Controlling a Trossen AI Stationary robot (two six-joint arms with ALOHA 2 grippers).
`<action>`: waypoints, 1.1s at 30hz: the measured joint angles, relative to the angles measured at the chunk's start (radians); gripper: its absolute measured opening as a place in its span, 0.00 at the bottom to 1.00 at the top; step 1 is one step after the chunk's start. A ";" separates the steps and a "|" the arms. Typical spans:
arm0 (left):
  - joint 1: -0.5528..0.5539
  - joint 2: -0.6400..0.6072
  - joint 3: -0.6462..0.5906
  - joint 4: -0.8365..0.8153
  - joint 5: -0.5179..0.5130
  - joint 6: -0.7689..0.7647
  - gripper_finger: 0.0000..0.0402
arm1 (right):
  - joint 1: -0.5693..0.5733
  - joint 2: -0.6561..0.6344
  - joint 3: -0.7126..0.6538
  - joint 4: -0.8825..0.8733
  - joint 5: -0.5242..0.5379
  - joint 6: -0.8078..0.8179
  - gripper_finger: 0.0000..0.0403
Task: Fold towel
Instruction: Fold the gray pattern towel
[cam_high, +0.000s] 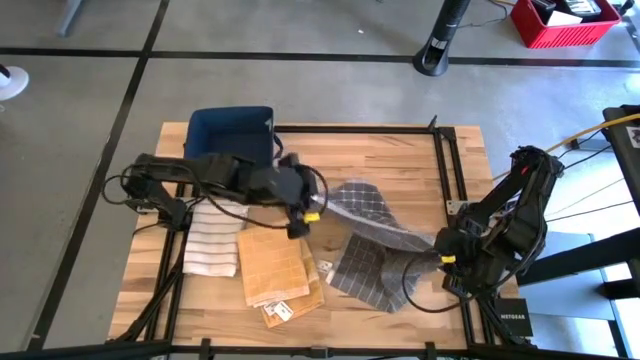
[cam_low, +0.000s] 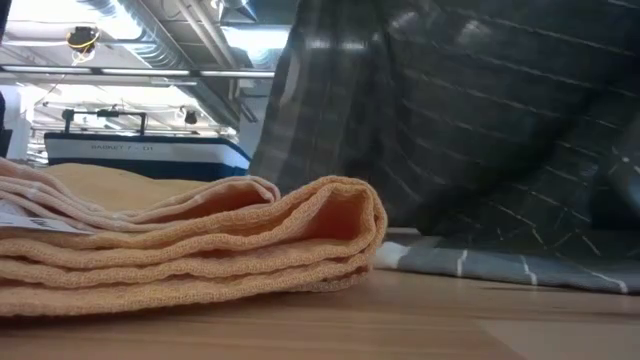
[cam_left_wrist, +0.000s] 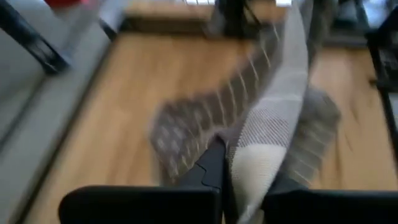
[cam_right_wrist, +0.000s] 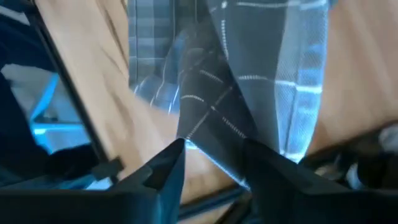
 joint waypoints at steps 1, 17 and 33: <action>-0.002 0.016 0.000 -0.025 0.035 -0.020 0.01 | 0.000 0.000 -0.003 0.005 -0.017 0.020 0.43; -0.011 0.240 0.000 -0.145 0.266 -0.207 0.01 | -0.123 0.114 -0.267 0.989 0.892 -0.907 0.48; -0.030 0.238 0.000 -0.122 0.266 -0.155 0.01 | -0.421 0.287 -0.293 1.433 0.562 -1.217 0.47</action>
